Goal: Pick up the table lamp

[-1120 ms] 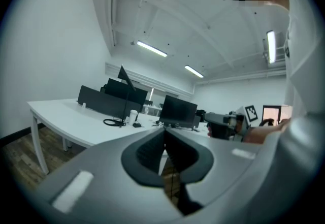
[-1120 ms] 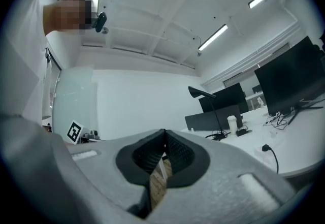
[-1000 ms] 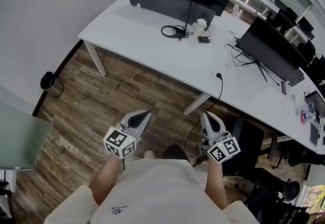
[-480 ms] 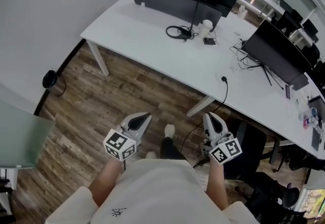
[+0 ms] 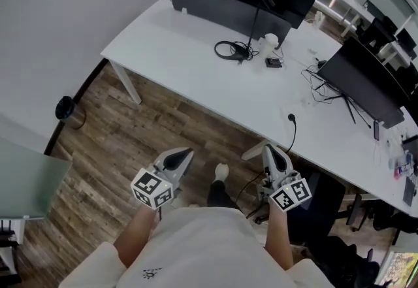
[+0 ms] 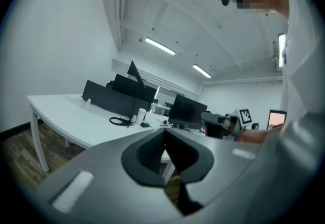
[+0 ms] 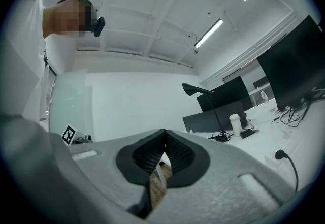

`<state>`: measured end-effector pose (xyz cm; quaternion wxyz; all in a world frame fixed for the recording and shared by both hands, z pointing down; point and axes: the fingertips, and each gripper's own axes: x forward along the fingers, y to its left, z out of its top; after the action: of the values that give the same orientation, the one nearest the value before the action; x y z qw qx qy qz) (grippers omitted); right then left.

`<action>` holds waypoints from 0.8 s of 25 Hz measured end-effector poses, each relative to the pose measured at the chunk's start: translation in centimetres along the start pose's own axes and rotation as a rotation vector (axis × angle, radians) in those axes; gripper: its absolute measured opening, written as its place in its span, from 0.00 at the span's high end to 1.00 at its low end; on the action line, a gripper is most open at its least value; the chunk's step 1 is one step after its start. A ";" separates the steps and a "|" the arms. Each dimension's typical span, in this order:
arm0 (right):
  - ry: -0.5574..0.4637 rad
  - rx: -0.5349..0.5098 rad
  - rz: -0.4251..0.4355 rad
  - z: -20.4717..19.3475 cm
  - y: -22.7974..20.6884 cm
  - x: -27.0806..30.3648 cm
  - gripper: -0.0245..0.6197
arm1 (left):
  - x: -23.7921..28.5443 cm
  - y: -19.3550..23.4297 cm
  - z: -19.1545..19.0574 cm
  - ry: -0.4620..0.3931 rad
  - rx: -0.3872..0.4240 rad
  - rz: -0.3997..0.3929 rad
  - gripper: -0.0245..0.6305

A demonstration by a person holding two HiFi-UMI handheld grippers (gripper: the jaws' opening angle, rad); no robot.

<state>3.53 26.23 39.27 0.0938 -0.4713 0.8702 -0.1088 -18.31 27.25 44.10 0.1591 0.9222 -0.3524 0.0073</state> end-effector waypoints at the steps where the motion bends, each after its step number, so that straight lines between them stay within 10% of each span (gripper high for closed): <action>1: -0.001 0.000 0.003 0.2 -0.9 0.9 0.96 | 0.9 0.5 0.3 -0.001 0.001 0.000 0.98; 20: 0.070 -0.028 0.078 4.1 -17.8 14.6 0.96 | 21.7 8.1 5.8 0.020 0.015 0.032 0.98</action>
<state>11.01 4.04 39.40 0.0609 -0.4341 0.8922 -0.1092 -7.87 5.80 43.63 0.1554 0.9174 -0.3656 0.0216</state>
